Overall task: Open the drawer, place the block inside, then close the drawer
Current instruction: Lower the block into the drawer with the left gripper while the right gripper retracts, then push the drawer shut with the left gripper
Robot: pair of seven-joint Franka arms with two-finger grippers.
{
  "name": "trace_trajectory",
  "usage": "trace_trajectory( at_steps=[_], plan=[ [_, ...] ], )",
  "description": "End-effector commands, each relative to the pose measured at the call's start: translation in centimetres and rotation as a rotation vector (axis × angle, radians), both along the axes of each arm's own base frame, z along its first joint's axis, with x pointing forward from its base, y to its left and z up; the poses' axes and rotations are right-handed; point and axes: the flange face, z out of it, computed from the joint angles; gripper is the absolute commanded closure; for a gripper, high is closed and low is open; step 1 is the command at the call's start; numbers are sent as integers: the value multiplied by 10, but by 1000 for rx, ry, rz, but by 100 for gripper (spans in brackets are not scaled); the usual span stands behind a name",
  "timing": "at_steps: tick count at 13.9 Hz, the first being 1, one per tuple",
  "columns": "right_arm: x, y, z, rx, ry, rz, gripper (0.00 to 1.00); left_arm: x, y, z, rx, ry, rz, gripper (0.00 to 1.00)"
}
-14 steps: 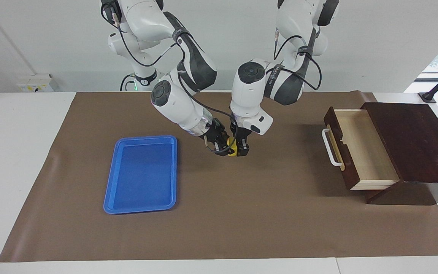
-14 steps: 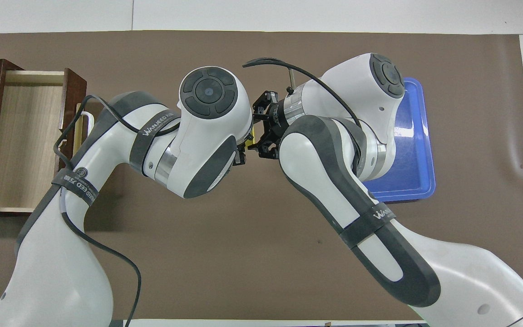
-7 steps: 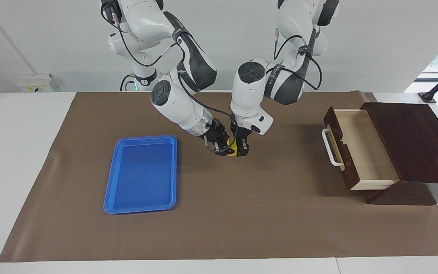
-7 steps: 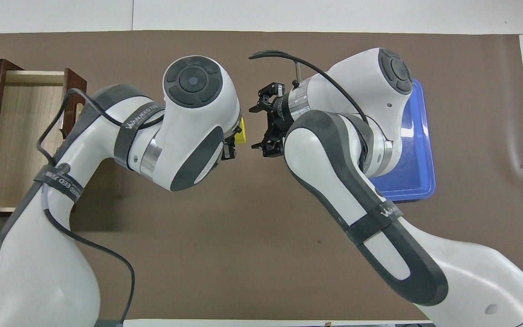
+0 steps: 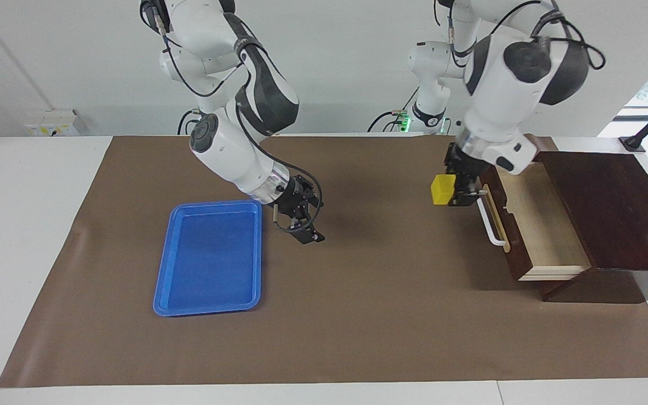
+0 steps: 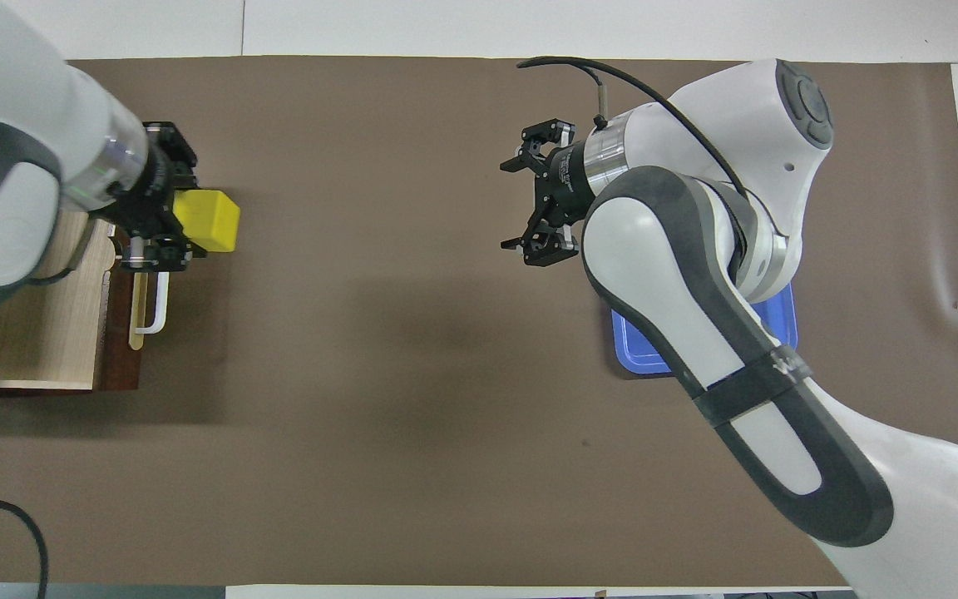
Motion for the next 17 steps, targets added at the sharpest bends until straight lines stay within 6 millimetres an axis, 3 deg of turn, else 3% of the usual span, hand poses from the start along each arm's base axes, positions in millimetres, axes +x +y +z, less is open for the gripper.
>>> trace_trajectory(
  at_steps=[1,3,4,6,8,12,14,15,16,17],
  plan=[
    [-1,-41,17,-40,-42,108,0,1,78,0,-24,19,-91,100],
    [1,-73,22,-62,-70,200,0,-1,159,-8,-29,4,-132,100],
    [0,-89,27,-70,-90,246,0,-10,178,-20,-27,-6,-150,100],
    [-3,-119,31,-95,-121,361,0,-34,198,-57,-11,-50,-196,100],
    [-11,-141,37,-154,-162,535,0,-46,200,-93,-6,-56,-191,100],
    [-26,-194,55,-248,-249,879,0,-46,192,-123,-9,-45,-142,100],
    [-41,-229,82,-316,-322,1114,0,-46,189,-155,-6,-71,-94,100],
    [-47,-242,90,-345,-344,1197,0,-46,191,-157,-5,-79,-97,100],
    [-55,-248,103,-374,-373,1276,0,-44,191,-154,-6,-76,-92,66],
    [-63,-254,113,-403,-389,1351,0,-44,190,-152,-7,-67,-92,25]
  ],
)
